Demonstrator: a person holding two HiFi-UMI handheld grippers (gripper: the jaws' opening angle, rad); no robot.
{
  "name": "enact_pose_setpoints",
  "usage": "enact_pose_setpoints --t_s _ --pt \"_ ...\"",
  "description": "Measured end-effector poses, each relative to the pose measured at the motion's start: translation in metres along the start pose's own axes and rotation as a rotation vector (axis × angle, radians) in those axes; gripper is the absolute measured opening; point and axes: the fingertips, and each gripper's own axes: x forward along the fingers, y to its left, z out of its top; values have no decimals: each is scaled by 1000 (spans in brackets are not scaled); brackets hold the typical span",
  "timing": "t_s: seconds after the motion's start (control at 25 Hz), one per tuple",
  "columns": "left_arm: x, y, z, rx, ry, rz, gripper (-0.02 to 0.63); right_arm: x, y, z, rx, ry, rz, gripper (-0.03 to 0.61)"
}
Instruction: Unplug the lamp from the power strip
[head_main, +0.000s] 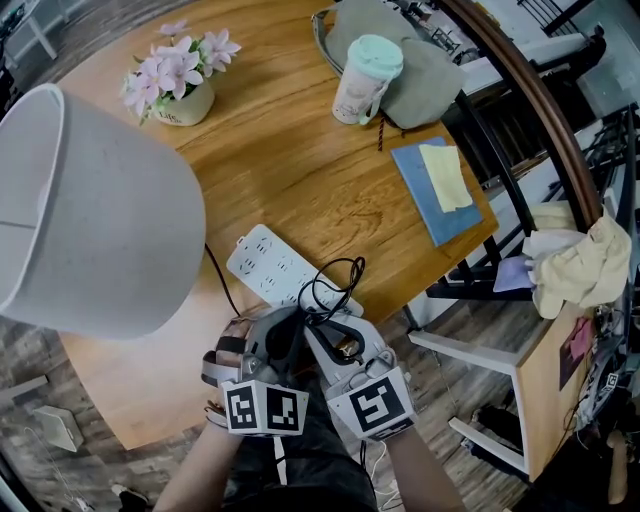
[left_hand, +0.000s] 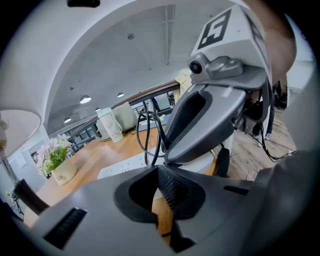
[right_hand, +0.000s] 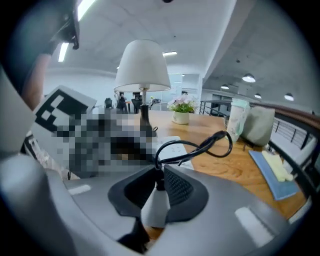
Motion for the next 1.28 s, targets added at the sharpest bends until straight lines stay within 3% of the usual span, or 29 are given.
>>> enact_pose_setpoints --t_s 0.12,0.24,0.32,0.44,0.52,0.76,0.96,1.12,1.28 --pt "1 0 1 -3 -2 -5 -6 -1 -13 -5 202 -41 28 64" --pt "1 0 0 5 -2 -6 -6 -1 -17 -7 258 -41 35 64" --pt "0 -1 0 4 -3 -4 -6 -1 -12 -1 186 -23 14 64" --pt "-2 -1 0 -2 -12 3 -6 0 2 2 -13 34 -12 61" --pt "-2 -1 0 -6 -13 5 -8 0 5 1 -63 49 -23 58" --pt "1 -1 2 -23 -18 0 -8 -2 -15 -4 198 -15 6 58" --pt "-1 0 0 -27 -22 2 -8 0 1 4 0 33 -32 55" --pt "-1 -2 0 -33 -13 -36 -6 0 -6 1 51 -7 -3 58" --pt "-7 7 -8 10 -9 -67 -6 2 -7 3 35 -25 2 72"
